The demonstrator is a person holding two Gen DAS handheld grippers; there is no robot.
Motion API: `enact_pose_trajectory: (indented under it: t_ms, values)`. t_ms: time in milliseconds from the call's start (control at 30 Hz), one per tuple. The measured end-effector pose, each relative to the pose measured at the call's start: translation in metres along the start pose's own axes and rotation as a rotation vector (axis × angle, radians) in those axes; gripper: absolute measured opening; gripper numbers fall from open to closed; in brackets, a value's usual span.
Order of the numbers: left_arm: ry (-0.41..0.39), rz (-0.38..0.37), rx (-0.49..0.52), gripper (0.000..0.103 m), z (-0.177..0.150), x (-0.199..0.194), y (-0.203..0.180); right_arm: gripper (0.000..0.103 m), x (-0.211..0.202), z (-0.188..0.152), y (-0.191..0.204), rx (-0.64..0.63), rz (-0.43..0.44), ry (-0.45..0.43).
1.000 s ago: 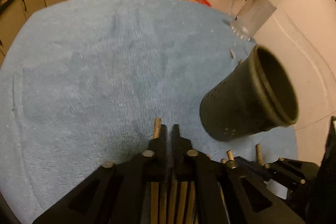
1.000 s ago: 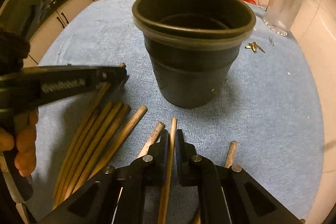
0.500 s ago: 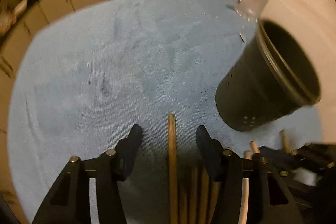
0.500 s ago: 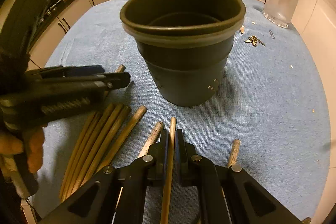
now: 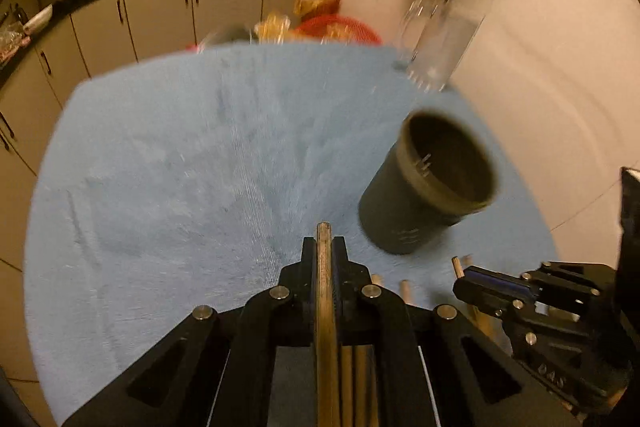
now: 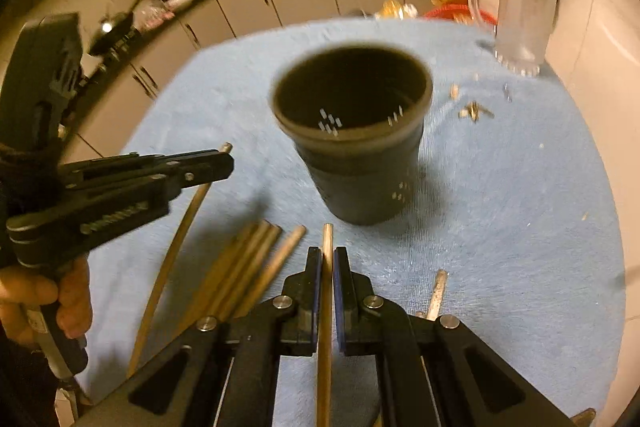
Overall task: Organize utensils
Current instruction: 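Lift the held chopstick with the right gripper while the left gripper lifts its chopstick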
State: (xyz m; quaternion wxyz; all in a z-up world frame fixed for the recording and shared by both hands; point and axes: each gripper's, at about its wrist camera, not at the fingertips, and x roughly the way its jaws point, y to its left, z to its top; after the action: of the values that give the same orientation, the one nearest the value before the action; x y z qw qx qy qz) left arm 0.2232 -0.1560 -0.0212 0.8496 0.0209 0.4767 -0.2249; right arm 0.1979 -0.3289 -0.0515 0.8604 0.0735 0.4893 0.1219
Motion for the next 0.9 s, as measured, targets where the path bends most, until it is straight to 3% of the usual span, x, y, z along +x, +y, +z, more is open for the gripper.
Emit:
enact_pose_trajectory:
  t_ms: [300, 500, 667, 900]
  values:
    - [-0.208, -0.041, -0.017, 0.007, -0.008, -0.104, -0.006, 0.006, -0.091, 0.001, 0.012, -0.044, 0.074, -0.187]
    - [-0.324, -0.055, -0.073, 0.007, 0.009, -0.110, -0.009, 0.006, -0.130, 0.004, 0.022, -0.052, 0.090, -0.294]
    - [-0.371, -0.083, -0.175, 0.007, 0.013, -0.110, 0.001, 0.006, -0.162, 0.001, 0.030, -0.050, 0.125, -0.387]
    - [-0.447, -0.086, -0.203, 0.007, 0.026, -0.102, 0.004, 0.006, -0.185, 0.013, 0.033, -0.052, 0.125, -0.450]
